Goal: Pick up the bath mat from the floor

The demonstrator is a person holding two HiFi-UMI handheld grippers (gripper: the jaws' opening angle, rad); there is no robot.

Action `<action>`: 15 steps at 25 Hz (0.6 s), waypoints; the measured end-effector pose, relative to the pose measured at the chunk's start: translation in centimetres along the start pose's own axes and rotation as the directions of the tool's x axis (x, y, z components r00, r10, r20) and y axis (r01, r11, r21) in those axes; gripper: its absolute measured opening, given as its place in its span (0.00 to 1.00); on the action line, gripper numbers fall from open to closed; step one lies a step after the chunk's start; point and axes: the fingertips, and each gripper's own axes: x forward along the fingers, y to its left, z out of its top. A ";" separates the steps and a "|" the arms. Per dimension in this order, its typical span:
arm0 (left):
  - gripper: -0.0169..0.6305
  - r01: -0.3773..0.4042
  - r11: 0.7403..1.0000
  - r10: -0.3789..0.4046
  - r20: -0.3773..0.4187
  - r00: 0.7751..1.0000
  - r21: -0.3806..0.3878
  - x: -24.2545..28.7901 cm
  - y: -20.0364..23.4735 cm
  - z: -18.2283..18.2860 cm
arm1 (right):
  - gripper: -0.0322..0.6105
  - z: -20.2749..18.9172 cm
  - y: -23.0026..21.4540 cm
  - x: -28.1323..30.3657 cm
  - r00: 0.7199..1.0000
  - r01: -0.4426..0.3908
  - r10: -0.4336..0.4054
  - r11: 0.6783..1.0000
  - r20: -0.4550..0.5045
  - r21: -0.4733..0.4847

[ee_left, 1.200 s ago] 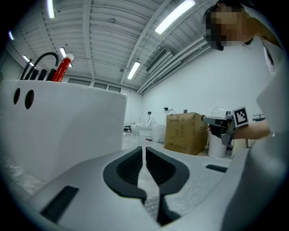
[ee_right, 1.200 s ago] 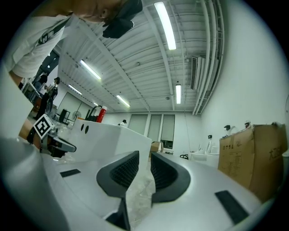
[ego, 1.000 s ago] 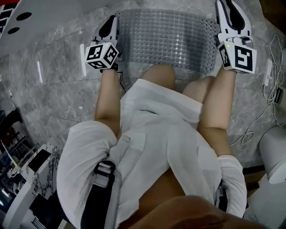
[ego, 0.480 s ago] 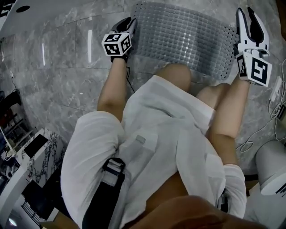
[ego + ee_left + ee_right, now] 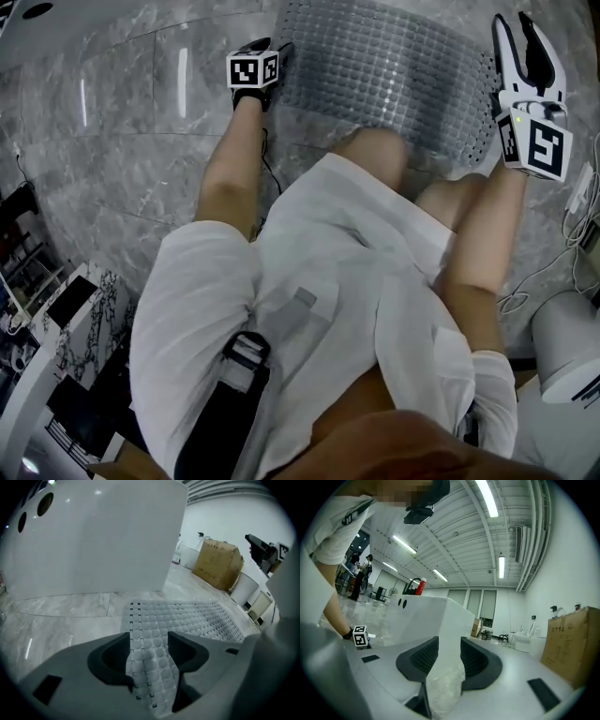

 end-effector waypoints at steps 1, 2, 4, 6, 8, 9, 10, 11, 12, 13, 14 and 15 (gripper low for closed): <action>0.43 0.001 1.000 -0.001 -0.032 0.999 -0.003 0.4 0.3 -0.7 | 0.31 0.0 0.3 0.1 1.000 -0.005 0.005 1.000 -0.003 -0.003; 0.46 0.003 1.000 -0.003 -0.066 0.998 -0.005 0.9 0.6 -1.4 | 0.31 -0.1 0.5 0.1 1.000 -0.011 0.011 1.000 -0.007 -0.007; 0.50 0.000 1.000 -0.001 -0.136 0.991 -0.007 2.1 1.2 -2.9 | 0.31 -0.3 0.8 0.3 1.000 -0.017 0.017 1.000 -0.017 -0.020; 0.53 -0.012 1.000 0.010 -0.196 0.980 -0.006 3.2 1.9 -4.3 | 0.31 -0.4 0.8 0.4 1.000 -0.017 0.016 1.000 -0.025 -0.026; 0.56 -0.023 1.000 0.020 -0.243 0.970 -0.011 3.9 2.5 -5.4 | 0.31 -0.6 0.7 0.4 0.999 -0.015 0.014 1.000 -0.030 -0.027; 0.58 -0.027 1.000 0.021 -0.262 0.965 -0.016 4.2 2.8 -5.9 | 0.31 -0.7 0.6 0.4 0.999 -0.014 0.013 1.000 -0.033 -0.027; 0.59 -0.027 0.999 0.019 -0.280 0.960 -0.022 4.5 2.9 -6.2 | 0.31 -0.7 0.5 0.4 0.999 -0.012 0.011 1.000 -0.035 -0.028; 0.61 -0.024 0.999 0.015 -0.295 0.955 -0.027 4.8 3.0 -6.5 | 0.31 -0.8 0.4 0.3 0.999 -0.009 0.008 1.000 -0.038 -0.029; 0.62 -0.019 0.999 0.008 -0.308 0.951 -0.032 5.0 2.9 -6.7 | 0.31 -0.8 0.4 0.2 0.999 -0.007 0.006 1.000 -0.040 -0.029; 0.63 -0.013 0.999 0.000 -0.320 0.947 -0.039 5.3 2.9 -7.0 | 0.31 -0.9 0.4 0.2 0.999 -0.006 0.005 0.999 -0.043 -0.031; 0.64 -0.011 0.999 -0.005 -0.332 0.943 -0.047 5.4 2.9 -7.3 | 0.31 -0.9 0.4 0.2 0.999 -0.007 0.005 0.999 -0.046 -0.033; 0.65 -0.014 0.998 -0.006 -0.342 0.940 -0.054 5.5 3.0 -7.5 | 0.31 -1.0 0.5 0.1 0.999 -0.008 0.006 0.999 -0.051 -0.036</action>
